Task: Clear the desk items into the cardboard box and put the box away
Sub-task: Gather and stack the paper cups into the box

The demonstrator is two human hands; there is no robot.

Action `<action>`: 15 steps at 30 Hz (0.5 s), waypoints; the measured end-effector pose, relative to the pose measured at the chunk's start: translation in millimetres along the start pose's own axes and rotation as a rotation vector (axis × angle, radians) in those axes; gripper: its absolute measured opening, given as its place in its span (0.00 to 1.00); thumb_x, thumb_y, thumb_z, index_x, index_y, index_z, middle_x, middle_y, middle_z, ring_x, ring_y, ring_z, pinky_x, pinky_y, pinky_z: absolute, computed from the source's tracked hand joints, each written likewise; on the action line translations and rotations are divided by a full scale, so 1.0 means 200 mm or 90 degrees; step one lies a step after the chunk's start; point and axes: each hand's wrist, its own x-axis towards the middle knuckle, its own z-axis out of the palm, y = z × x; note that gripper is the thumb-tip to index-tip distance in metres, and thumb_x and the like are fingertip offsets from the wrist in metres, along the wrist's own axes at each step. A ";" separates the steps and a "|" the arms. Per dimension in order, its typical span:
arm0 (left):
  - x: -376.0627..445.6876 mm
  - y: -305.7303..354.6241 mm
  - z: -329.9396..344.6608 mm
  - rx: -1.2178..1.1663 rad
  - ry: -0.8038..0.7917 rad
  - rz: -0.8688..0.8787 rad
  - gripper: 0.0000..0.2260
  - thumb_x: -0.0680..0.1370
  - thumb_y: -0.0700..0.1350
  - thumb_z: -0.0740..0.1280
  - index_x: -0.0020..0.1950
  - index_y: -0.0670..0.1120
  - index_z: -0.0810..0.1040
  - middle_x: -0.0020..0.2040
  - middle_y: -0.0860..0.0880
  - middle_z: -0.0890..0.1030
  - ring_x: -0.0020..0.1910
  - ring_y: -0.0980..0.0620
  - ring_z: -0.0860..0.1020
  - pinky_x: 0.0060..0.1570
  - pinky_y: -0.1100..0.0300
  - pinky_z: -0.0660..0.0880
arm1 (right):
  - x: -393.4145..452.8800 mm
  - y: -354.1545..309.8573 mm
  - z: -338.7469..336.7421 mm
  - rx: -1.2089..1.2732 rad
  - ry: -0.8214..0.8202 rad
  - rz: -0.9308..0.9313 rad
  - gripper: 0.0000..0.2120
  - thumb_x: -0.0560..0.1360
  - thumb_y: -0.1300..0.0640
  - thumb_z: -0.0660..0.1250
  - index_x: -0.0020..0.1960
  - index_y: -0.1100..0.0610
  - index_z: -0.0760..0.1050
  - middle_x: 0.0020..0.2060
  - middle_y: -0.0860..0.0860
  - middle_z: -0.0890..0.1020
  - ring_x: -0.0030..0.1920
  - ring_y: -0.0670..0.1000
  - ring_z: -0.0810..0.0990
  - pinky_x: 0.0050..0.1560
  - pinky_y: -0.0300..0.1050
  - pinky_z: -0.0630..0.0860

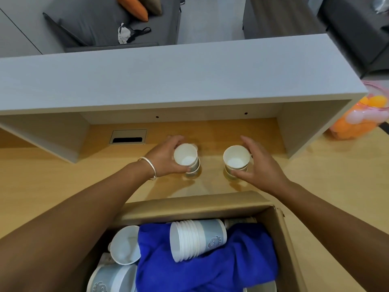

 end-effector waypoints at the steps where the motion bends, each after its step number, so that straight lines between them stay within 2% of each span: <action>1: 0.00 0.00 0.01 -0.002 -0.018 -0.009 0.45 0.61 0.55 0.80 0.73 0.50 0.62 0.65 0.49 0.70 0.63 0.51 0.72 0.61 0.56 0.71 | -0.01 0.02 0.01 -0.006 -0.012 0.006 0.47 0.65 0.42 0.77 0.75 0.44 0.54 0.68 0.46 0.70 0.65 0.47 0.71 0.56 0.44 0.72; 4: 0.01 0.00 0.04 0.013 -0.073 -0.019 0.51 0.60 0.55 0.81 0.76 0.51 0.56 0.71 0.48 0.64 0.69 0.50 0.68 0.65 0.55 0.68 | -0.02 0.07 0.05 -0.013 -0.035 0.017 0.48 0.64 0.41 0.76 0.76 0.44 0.53 0.68 0.47 0.71 0.64 0.48 0.72 0.55 0.44 0.72; 8: 0.06 -0.01 0.09 0.066 -0.122 -0.036 0.53 0.59 0.55 0.81 0.76 0.55 0.53 0.73 0.50 0.61 0.67 0.47 0.68 0.65 0.54 0.69 | 0.00 0.12 0.09 -0.008 -0.064 0.042 0.49 0.64 0.42 0.77 0.76 0.42 0.52 0.69 0.46 0.68 0.63 0.49 0.71 0.54 0.46 0.73; 12: 0.09 0.00 0.14 0.105 -0.117 -0.045 0.50 0.61 0.54 0.80 0.76 0.55 0.55 0.72 0.51 0.62 0.64 0.46 0.70 0.61 0.53 0.72 | 0.02 0.15 0.13 -0.003 -0.082 0.047 0.49 0.64 0.44 0.77 0.76 0.43 0.51 0.70 0.46 0.67 0.64 0.49 0.71 0.51 0.43 0.70; 15: 0.09 -0.01 0.16 0.123 -0.108 -0.044 0.43 0.63 0.55 0.79 0.72 0.56 0.60 0.70 0.53 0.66 0.62 0.47 0.73 0.57 0.52 0.75 | 0.04 0.16 0.16 0.008 -0.078 0.053 0.48 0.65 0.44 0.77 0.76 0.43 0.52 0.70 0.46 0.67 0.65 0.50 0.70 0.52 0.44 0.70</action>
